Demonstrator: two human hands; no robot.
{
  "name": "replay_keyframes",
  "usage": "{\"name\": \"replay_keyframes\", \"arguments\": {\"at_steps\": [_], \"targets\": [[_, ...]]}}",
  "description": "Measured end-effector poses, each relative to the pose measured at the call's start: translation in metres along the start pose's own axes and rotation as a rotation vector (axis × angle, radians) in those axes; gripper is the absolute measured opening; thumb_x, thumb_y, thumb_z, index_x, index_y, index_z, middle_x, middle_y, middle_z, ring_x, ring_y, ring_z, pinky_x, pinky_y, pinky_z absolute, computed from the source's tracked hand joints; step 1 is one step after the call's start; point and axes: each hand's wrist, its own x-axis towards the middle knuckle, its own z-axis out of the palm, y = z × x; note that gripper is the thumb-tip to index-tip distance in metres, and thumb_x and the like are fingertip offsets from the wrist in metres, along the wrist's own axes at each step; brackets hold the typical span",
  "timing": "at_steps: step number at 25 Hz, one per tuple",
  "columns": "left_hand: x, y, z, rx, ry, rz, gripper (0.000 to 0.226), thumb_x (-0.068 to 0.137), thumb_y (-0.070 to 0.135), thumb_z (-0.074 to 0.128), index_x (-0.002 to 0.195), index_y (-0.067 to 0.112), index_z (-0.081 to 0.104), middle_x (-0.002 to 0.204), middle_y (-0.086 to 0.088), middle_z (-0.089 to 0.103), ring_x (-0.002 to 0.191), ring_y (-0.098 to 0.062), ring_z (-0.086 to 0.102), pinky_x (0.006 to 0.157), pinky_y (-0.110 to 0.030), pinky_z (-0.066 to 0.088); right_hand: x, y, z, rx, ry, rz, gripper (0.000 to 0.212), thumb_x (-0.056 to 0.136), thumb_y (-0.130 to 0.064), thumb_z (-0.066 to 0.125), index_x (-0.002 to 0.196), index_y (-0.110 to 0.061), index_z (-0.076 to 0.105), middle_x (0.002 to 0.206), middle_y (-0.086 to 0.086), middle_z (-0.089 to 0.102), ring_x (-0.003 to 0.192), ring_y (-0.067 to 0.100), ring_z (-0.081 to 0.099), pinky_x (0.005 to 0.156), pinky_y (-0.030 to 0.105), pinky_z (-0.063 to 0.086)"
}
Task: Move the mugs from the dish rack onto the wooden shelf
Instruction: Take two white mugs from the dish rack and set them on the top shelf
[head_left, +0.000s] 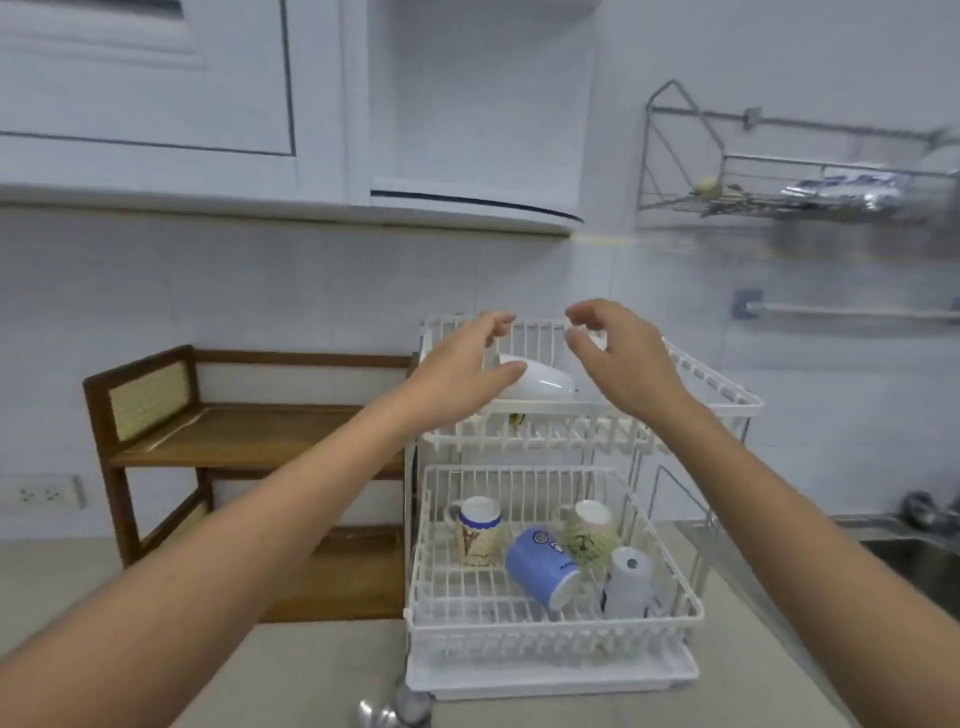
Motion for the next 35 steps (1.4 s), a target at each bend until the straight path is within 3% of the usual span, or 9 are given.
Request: {"name": "replay_keyframes", "arguments": {"at_steps": [5, 8, 12, 19, 23, 26, 29, 31, 35], "targets": [[0.056, -0.016, 0.020, 0.163, -0.413, -0.262, 0.094, 0.086, 0.046, 0.063, 0.152, 0.027, -0.001, 0.163, -0.001, 0.000, 0.148, -0.022, 0.010, 0.118, -0.040, 0.017, 0.061, 0.041, 0.004, -0.672, -0.695, 0.029, 0.058, 0.088, -0.034, 0.058, 0.142, -0.023, 0.041, 0.151, 0.003, 0.036, 0.135, 0.026, 0.037, 0.108, 0.046, 0.037], [0.068, -0.036, 0.031, 0.115, -0.558, -0.433, 0.104, 0.083, 0.044, 0.068, 0.151, 0.029, -0.008, 0.162, -0.004, 0.001, 0.146, -0.028, 0.013, 0.118, -0.044, 0.018, 0.074, 0.058, 0.017, -0.924, -0.918, -0.141, 0.072, 0.083, -0.035, 0.068, 0.146, -0.030, 0.034, 0.158, -0.004, 0.022, 0.141, 0.025, 0.030, 0.109, 0.048, 0.037], [0.072, -0.052, 0.038, 0.074, -0.526, -0.507, 0.099, 0.076, 0.046, 0.073, 0.148, 0.036, 0.006, 0.146, -0.005, 0.032, 0.127, -0.030, 0.040, 0.112, -0.047, 0.033, 0.086, 0.078, 0.040, -1.217, -0.929, -0.383, 0.070, 0.085, -0.024, 0.069, 0.143, -0.034, 0.032, 0.150, 0.000, 0.032, 0.131, 0.032, 0.038, 0.096, 0.042, 0.045], [0.072, -0.047, 0.040, 0.072, -0.404, -0.474, 0.097, 0.056, 0.048, 0.081, 0.136, 0.028, 0.031, 0.130, -0.005, 0.050, 0.113, -0.025, 0.053, 0.101, -0.046, 0.047, 0.089, 0.093, 0.075, -1.484, -0.810, -0.531, 0.047, 0.098, -0.035, 0.048, 0.142, -0.034, 0.033, 0.143, -0.001, 0.040, 0.126, 0.035, 0.043, 0.094, 0.037, 0.041], [0.066, -0.043, 0.034, 0.149, -0.184, -0.403, 0.098, 0.050, 0.055, 0.080, 0.134, 0.030, 0.037, 0.139, -0.002, 0.042, 0.117, -0.022, 0.048, 0.094, -0.035, 0.046, 0.087, 0.105, 0.042, -1.348, -0.693, -0.504, 0.079, 0.071, -0.037, 0.076, 0.136, -0.026, 0.032, 0.132, 0.002, 0.046, 0.115, 0.031, 0.053, 0.087, 0.037, 0.041], [0.064, -0.031, 0.020, 0.058, -0.008, -0.364, 0.087, 0.055, 0.053, 0.078, 0.131, 0.040, 0.038, 0.139, 0.000, 0.033, 0.108, -0.024, 0.053, 0.078, -0.032, 0.060, 0.084, 0.117, 0.016, -1.118, -0.531, -0.333, 0.088, 0.054, -0.051, 0.079, 0.126, -0.023, 0.037, 0.120, 0.001, 0.052, 0.102, 0.027, 0.061, 0.079, 0.037, 0.044], [0.066, -0.004, -0.009, -0.003, 0.093, -0.332, 0.074, 0.066, 0.052, 0.073, 0.132, 0.048, 0.038, 0.132, -0.002, 0.034, 0.109, -0.026, 0.051, 0.057, -0.014, 0.055, 0.081, 0.110, -0.006, -0.590, -0.353, -0.052, 0.078, 0.052, -0.071, 0.066, 0.110, -0.024, 0.042, 0.102, -0.002, 0.059, 0.086, 0.028, 0.063, 0.068, 0.035, 0.044], [0.060, 0.013, -0.033, 0.016, 0.119, -0.333, 0.072, 0.066, 0.054, 0.069, 0.131, 0.048, 0.041, 0.128, -0.003, 0.040, 0.102, -0.021, 0.055, 0.059, -0.020, 0.055, 0.076, 0.100, -0.016, -0.200, -0.255, 0.062, 0.072, 0.049, -0.076, 0.061, 0.100, -0.029, 0.041, 0.087, -0.007, 0.060, 0.075, 0.025, 0.059, 0.058, 0.030, 0.041], [0.007, 0.033, -0.075, 0.065, 0.122, -0.360, 0.074, 0.054, 0.064, 0.065, 0.126, 0.055, 0.047, 0.114, 0.018, 0.048, 0.086, -0.009, 0.060, 0.051, -0.012, 0.053, 0.056, 0.054, -0.026, 0.412, -0.296, 0.009, 0.083, 0.042, -0.063, 0.078, 0.115, -0.040, 0.047, 0.101, -0.018, 0.064, 0.091, 0.008, 0.064, 0.067, 0.031, 0.054]]}}
